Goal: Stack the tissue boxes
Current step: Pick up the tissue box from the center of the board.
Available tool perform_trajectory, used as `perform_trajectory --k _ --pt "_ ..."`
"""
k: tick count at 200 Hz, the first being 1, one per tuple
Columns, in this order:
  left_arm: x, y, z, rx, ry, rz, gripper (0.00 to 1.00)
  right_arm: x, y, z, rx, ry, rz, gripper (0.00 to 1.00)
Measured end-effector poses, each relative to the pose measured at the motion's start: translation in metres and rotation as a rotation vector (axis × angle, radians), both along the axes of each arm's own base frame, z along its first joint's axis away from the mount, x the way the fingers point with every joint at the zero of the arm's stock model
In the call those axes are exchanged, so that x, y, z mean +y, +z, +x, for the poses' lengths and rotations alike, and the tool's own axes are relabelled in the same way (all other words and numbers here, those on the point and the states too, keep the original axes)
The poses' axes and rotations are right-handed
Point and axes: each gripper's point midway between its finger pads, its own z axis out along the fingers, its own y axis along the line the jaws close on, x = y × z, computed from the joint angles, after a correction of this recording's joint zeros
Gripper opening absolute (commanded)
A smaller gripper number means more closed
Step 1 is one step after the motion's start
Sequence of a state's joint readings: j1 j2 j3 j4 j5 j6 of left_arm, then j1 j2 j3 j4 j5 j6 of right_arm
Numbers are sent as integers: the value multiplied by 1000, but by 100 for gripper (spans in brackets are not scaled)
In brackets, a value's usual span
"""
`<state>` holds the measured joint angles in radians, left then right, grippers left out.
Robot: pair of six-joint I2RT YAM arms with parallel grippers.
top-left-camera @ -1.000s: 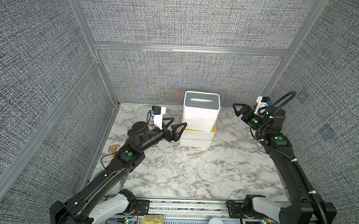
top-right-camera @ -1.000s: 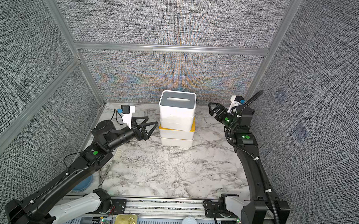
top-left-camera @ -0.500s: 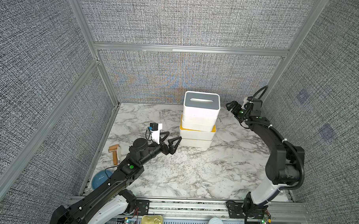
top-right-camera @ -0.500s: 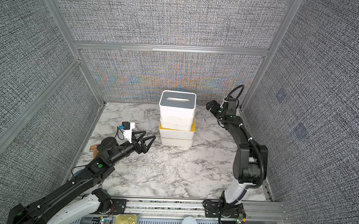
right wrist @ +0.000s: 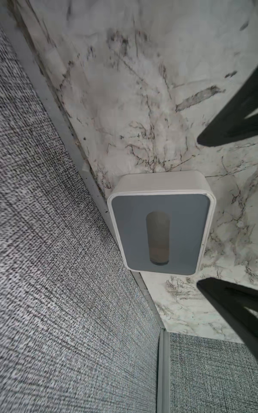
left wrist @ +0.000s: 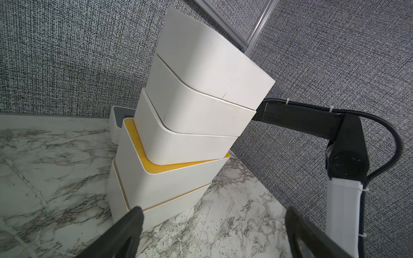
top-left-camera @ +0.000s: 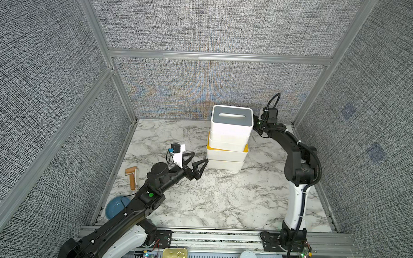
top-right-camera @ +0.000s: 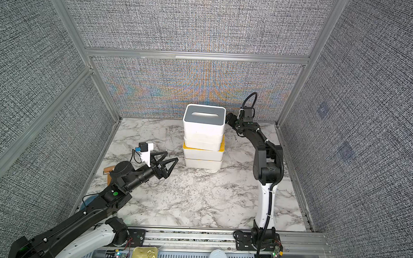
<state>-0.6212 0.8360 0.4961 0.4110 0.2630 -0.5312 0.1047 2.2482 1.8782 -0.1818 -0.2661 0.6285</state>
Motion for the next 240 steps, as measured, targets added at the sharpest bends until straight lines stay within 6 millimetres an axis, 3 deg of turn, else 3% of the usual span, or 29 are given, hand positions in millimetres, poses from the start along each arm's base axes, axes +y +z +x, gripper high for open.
perform_trajectory --k 40,88,125,177,240 --pt "1 -1 0 -5 2 2 99 4 -37 12 63 -1 -31 95" --pt "-3 -12 5 21 1 24 99 17 -62 21 92 37 -72 95" --pt "-4 -15 6 26 1 28 99 13 -75 21 124 26 -97 94" --pt "-3 -8 4 8 1 15 99 -5 -79 21 143 -29 -134 84" --pt "-2 -8 3 3 1 6 99 -51 -81 2 163 -142 -100 76"
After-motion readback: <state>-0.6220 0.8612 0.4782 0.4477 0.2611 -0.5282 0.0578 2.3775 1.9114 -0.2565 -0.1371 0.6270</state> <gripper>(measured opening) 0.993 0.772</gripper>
